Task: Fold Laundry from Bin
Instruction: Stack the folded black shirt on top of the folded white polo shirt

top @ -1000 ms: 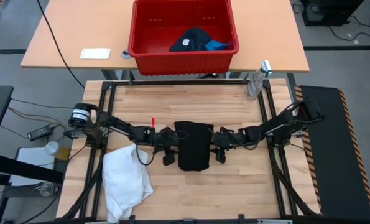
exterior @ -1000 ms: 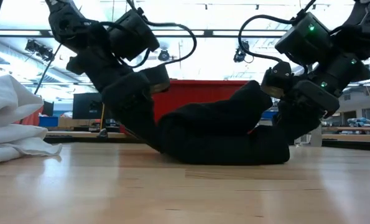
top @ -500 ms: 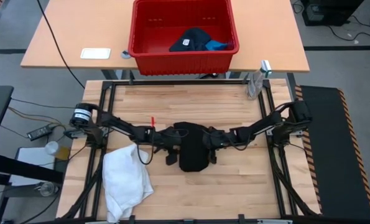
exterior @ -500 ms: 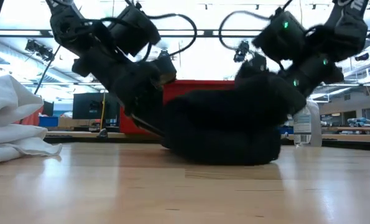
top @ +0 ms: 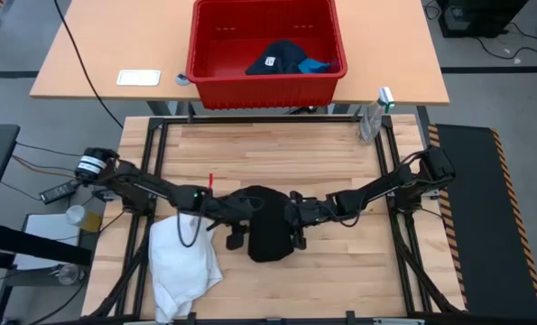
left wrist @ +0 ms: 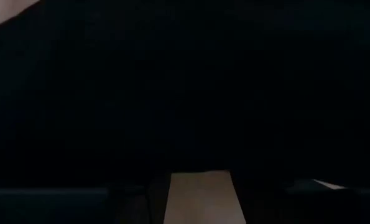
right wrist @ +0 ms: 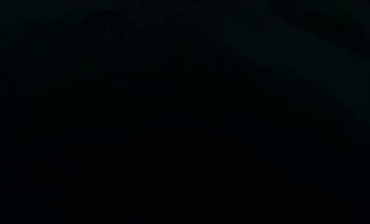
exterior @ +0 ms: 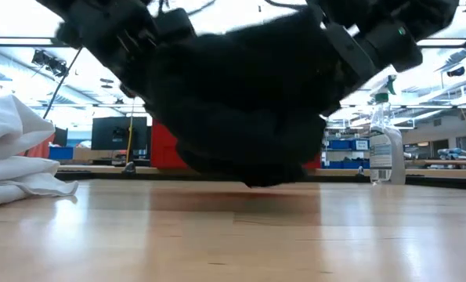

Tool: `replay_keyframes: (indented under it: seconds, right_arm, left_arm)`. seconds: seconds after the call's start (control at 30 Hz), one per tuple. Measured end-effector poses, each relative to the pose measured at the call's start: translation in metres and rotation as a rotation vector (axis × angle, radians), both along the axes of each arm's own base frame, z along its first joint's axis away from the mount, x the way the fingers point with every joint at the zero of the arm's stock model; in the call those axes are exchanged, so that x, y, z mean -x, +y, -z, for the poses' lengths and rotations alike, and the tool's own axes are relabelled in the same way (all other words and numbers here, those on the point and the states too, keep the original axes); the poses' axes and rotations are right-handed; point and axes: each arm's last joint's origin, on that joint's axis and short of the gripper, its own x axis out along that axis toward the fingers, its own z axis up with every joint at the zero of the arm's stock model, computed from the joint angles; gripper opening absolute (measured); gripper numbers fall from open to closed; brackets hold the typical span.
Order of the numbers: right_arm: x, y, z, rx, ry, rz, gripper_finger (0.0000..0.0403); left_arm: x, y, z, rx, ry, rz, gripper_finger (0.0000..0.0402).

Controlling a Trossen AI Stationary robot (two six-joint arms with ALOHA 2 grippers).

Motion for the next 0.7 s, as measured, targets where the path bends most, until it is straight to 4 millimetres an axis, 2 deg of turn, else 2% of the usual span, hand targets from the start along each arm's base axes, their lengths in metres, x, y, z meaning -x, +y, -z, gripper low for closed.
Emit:
replay_keyframes:
  seconds: [0.27,0.5,0.7]
  right_arm:
    - [-0.017,0.009,-0.027,0.037,-0.04,-0.002,0.0148]
    - [-0.029,0.015,-0.048,0.023,-0.104,-0.017,0.0148]
    - [-0.045,0.027,-0.066,0.012,-0.156,-0.033,0.0148]
  left_arm:
    - [0.025,-0.021,-0.023,-0.025,0.017,-0.005,0.016]
    - [0.03,-0.045,-0.059,-0.089,0.061,0.017,0.016]
    - [0.036,-0.056,-0.075,-0.07,0.124,-0.003,0.016]
